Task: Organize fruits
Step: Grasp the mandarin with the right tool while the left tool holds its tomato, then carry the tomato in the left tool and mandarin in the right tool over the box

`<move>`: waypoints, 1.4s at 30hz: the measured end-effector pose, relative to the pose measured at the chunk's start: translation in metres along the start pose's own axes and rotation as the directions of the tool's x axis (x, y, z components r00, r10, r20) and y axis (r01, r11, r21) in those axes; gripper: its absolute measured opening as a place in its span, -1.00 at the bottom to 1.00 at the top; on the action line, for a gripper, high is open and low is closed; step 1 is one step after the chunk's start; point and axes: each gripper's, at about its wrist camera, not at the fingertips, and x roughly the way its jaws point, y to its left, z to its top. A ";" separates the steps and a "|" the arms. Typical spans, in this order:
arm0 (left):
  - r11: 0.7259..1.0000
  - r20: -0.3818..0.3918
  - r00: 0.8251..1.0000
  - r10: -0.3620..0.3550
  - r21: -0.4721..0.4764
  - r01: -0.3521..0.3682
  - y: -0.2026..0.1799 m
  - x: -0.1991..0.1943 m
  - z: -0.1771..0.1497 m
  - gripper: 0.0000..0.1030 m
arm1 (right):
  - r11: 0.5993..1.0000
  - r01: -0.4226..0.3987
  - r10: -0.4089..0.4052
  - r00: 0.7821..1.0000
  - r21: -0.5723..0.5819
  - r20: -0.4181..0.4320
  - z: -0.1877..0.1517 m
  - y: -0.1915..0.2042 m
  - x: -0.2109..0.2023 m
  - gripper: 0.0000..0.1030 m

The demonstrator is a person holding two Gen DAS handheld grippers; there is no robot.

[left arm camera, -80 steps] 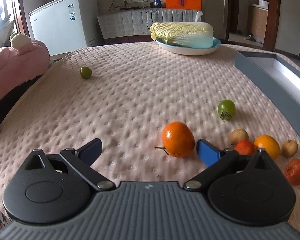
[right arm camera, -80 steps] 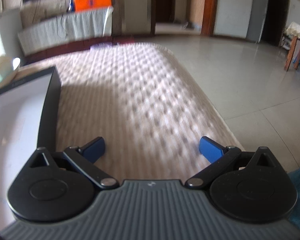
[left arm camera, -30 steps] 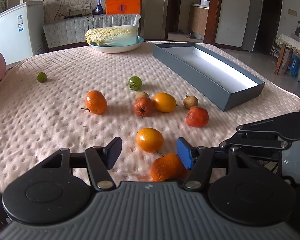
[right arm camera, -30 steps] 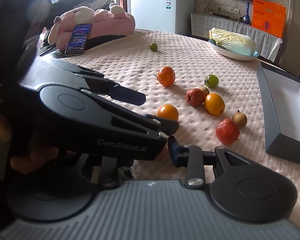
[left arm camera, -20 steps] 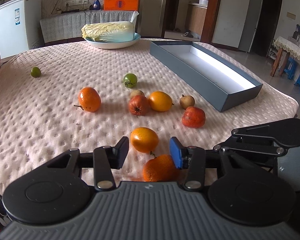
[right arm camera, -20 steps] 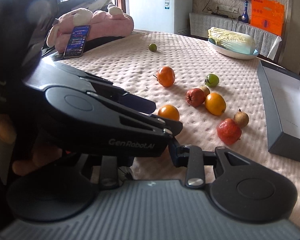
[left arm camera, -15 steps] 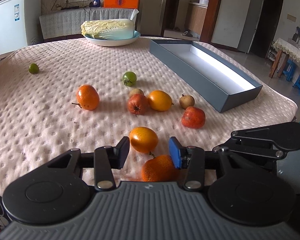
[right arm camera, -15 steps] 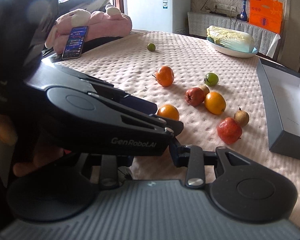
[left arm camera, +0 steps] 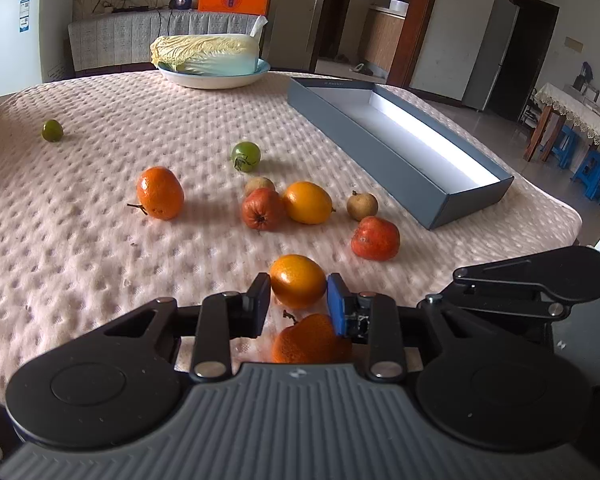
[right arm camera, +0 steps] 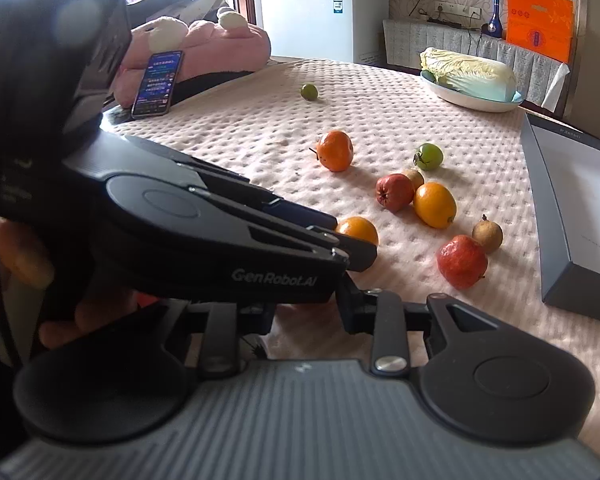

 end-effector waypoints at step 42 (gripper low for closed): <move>0.973 -0.008 0.975 0.221 -0.067 -0.221 0.022 0.006 0.006 -0.30 | 0.993 0.086 -0.094 0.990 0.081 0.102 0.023 -0.048 -0.027 -0.35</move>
